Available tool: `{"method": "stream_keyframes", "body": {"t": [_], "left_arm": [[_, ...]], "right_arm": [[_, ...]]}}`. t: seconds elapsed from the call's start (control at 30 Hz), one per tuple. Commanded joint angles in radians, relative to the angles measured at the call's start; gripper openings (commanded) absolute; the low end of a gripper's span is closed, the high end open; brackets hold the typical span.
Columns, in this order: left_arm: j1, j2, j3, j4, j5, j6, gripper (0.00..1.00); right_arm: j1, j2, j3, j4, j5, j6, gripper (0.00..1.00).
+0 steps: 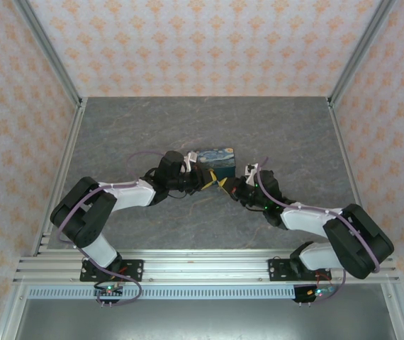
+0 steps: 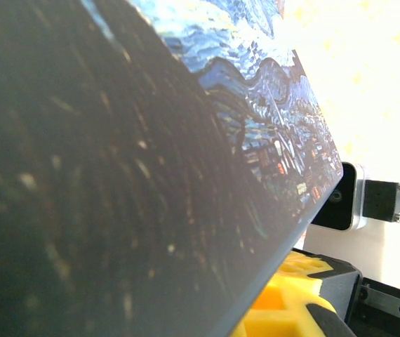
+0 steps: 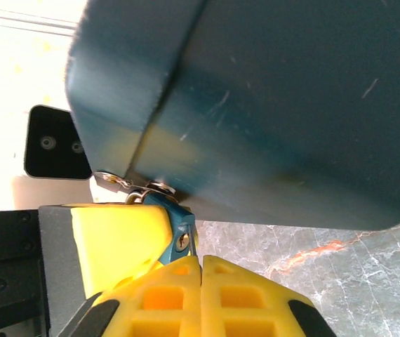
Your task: Unlock a padlock with a key
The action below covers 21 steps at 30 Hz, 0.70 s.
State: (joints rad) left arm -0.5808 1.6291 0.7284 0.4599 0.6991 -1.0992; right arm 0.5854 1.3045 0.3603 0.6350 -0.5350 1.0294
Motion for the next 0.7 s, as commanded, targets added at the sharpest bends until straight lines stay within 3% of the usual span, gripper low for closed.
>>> {"method": "stream_keyframes", "body": {"t": [0.0, 0.67], "left_arm": [[-0.004, -0.034, 0.011, 0.009, 0.011, 0.013, 0.00], [-0.005, -0.043, 0.016, -0.001, 0.004, 0.012, 0.00]], "right_arm": [[-0.007, -0.039, 0.019, 0.000, -0.006, -0.023, 0.00], [-0.008, -0.033, -0.012, -0.024, -0.017, -0.024, 0.00]]}}
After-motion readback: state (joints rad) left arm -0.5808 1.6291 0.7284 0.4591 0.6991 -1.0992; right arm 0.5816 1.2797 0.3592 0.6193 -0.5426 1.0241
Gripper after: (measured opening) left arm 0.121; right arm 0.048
